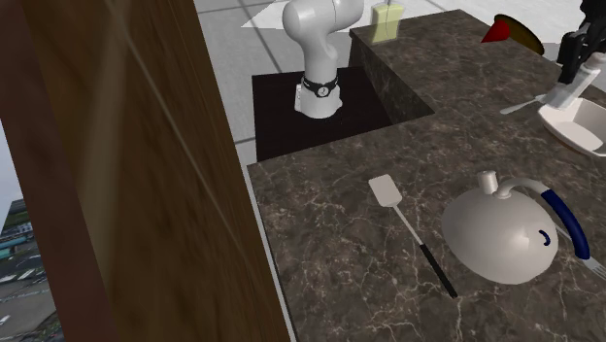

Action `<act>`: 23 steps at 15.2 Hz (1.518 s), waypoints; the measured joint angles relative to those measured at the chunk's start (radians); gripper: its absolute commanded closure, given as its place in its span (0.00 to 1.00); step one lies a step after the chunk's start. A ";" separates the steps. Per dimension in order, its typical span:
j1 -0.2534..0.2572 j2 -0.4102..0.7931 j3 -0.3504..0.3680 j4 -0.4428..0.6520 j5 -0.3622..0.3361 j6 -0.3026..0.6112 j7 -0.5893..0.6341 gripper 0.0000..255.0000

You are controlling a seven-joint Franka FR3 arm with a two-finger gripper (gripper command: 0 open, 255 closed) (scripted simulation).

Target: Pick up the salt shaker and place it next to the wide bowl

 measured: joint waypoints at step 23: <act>0.005 0.121 0.018 -0.184 -0.082 0.294 0.075 1.00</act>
